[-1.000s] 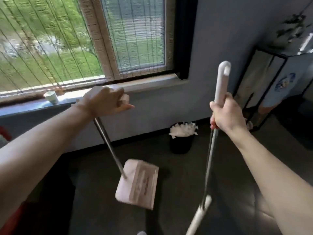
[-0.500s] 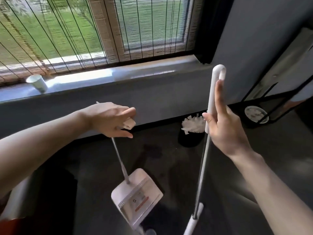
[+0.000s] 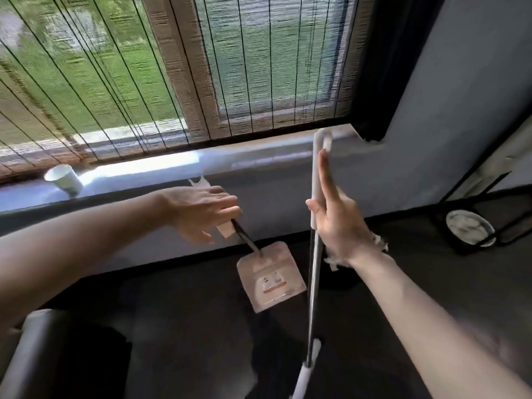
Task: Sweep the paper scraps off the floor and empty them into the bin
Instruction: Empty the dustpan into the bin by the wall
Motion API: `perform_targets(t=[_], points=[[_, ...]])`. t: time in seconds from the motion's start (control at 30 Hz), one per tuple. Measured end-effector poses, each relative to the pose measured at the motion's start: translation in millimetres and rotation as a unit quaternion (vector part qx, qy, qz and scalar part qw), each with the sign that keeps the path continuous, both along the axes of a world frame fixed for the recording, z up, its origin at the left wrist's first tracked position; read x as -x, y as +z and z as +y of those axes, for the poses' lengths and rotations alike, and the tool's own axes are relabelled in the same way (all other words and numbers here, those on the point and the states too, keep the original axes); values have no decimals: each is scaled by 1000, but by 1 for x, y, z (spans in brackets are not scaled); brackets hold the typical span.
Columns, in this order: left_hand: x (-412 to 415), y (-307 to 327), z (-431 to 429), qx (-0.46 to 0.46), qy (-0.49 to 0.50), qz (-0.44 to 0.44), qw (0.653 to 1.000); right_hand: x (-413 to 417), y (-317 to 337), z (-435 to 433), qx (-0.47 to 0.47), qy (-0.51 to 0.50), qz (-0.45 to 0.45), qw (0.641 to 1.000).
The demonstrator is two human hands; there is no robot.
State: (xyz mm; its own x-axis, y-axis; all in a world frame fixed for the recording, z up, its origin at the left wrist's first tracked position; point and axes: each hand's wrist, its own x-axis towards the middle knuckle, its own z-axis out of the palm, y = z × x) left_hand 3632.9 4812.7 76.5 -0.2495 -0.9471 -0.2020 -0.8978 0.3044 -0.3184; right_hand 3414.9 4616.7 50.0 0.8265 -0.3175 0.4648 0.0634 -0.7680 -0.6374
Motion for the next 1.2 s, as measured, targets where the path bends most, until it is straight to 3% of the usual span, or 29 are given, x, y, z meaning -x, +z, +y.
perform_targets(t=[0.4, 0.63, 0.83, 0.97, 1.07, 1.2], points=[[-117, -36, -71, 28, -124, 86, 988, -133, -66, -27, -5, 26, 1, 1000], [-179, -69, -103, -16, -156, 139, 978, -195, -113, -37, -37, 31, 88, 995], [-205, -109, -114, 19, -187, 106, 976, -230, -158, -53, -21, 5, 97, 995], [-223, -127, -112, 40, -171, 138, 975, -248, -169, -65, -13, -17, 26, 999], [-237, -133, -110, 38, -144, 137, 979, -259, -172, -67, -50, -27, 52, 997], [-249, -143, -106, -30, -92, 125, 987, -280, -172, -72, -15, -23, 77, 997]])
